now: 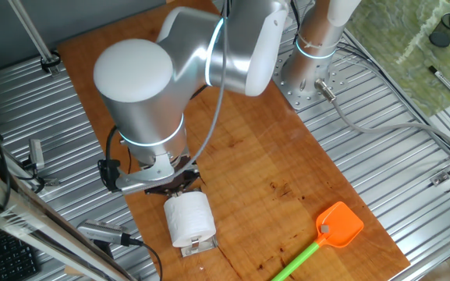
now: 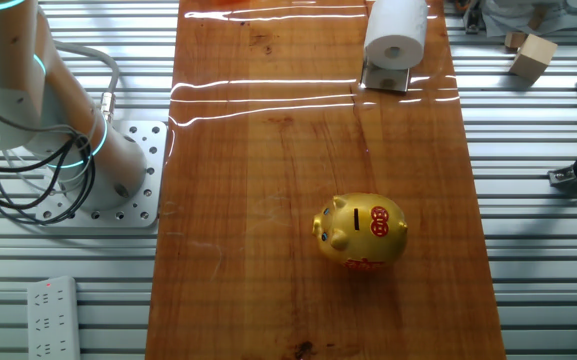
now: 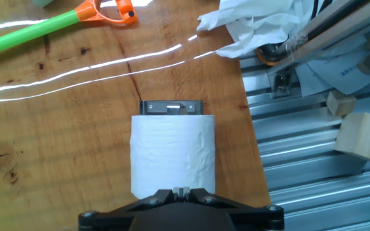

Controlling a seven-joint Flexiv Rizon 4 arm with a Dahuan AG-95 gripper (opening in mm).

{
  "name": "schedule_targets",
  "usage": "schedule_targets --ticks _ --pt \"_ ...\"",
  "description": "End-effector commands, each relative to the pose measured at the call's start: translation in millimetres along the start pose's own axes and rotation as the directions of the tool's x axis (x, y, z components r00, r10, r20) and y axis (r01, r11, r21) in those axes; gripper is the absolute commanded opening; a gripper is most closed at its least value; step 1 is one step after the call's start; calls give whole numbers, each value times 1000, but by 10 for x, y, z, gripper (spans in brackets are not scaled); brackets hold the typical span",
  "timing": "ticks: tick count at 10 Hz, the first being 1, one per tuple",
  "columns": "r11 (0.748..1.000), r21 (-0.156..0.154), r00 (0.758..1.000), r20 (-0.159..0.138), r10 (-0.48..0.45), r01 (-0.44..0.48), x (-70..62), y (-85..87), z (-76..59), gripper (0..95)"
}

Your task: Take the roll of paper down from the shelf

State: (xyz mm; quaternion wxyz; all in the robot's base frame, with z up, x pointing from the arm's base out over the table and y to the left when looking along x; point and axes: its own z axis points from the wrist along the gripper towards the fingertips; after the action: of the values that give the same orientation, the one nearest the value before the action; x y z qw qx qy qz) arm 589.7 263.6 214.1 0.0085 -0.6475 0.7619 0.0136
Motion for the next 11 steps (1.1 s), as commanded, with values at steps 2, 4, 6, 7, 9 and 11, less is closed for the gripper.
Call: schedule_targets --ticks 2,4,6,7,9,11 --pt "999 9 999 -3 -52 52 11 -3 9 950" --pt "998 20 998 -3 -58 58 12 -3 11 950" --pt "998 27 999 -1 -52 52 24 -5 26 950" --pt "999 29 999 -3 -44 44 29 -9 41 950" --pt "999 31 1000 0 -31 31 44 -16 81 950" --pt "999 32 1000 -4 -27 27 51 -21 104 950"
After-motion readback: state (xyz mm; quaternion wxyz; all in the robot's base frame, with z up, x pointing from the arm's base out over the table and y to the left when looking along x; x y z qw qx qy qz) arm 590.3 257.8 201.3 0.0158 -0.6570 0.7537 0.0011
